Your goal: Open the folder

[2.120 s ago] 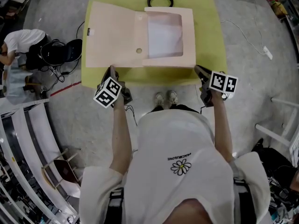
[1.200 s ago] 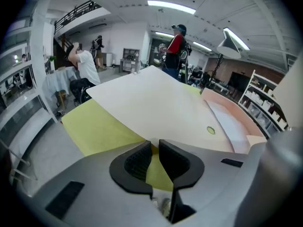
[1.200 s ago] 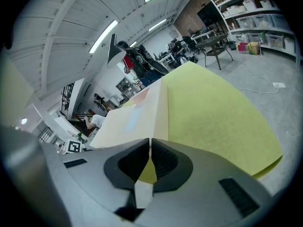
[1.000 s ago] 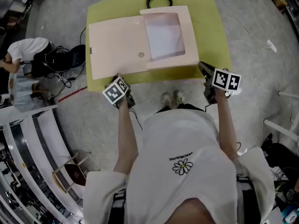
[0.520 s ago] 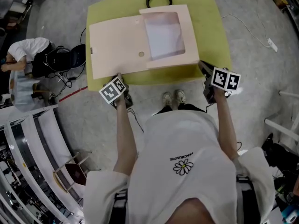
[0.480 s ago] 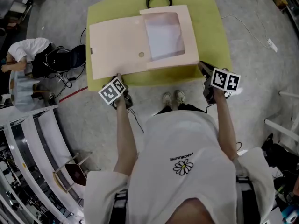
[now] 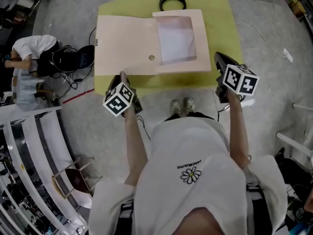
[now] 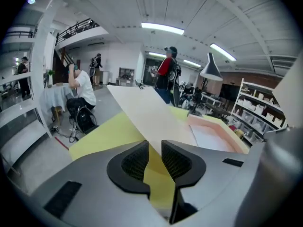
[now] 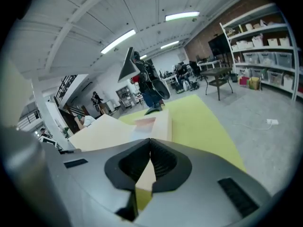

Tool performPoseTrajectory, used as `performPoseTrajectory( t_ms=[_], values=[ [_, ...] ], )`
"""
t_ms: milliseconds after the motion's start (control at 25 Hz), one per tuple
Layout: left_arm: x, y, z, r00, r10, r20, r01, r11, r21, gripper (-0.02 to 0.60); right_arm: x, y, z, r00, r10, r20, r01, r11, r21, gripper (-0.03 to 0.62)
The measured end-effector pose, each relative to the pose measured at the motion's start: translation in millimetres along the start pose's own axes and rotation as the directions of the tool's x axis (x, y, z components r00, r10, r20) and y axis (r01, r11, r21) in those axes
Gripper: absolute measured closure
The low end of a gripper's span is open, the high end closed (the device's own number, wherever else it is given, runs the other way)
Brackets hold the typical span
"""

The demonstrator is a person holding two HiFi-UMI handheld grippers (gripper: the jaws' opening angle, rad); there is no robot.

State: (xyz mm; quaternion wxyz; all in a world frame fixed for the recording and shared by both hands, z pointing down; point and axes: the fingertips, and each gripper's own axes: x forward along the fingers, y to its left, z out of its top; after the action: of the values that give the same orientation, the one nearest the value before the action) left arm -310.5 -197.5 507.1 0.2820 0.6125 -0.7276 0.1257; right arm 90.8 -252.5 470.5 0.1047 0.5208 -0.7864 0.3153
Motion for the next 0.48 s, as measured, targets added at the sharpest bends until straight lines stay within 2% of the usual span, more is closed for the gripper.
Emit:
performPoseTrajectory(
  t_ms=[160,240,360,480],
  values=[
    [-22,-10,44,0.99,0.004,0.141,-0.009,0.999,0.032,0.488,-9,24,53,0.993,-0.003,0.12,0.017,0.993,-0.113,0.58],
    [-40,-13,71,0.97,0.022,0.241,-0.035,0.998,0.048,0.488,-18,37,75,0.983,0.004,0.182,0.026,0.986,-0.166,0.58],
    [-75,-26,121,0.908,0.033,0.417,-0.08,0.992,0.095,0.488,-33,58,104,0.962,0.017,0.273,0.051,0.97,-0.239,0.58],
    [-109,-53,166,0.834,-0.022,0.552,-0.086,0.982,0.17,0.501,-47,78,124,0.936,0.029,0.35,0.084,0.949,-0.304,0.58]
  ],
)
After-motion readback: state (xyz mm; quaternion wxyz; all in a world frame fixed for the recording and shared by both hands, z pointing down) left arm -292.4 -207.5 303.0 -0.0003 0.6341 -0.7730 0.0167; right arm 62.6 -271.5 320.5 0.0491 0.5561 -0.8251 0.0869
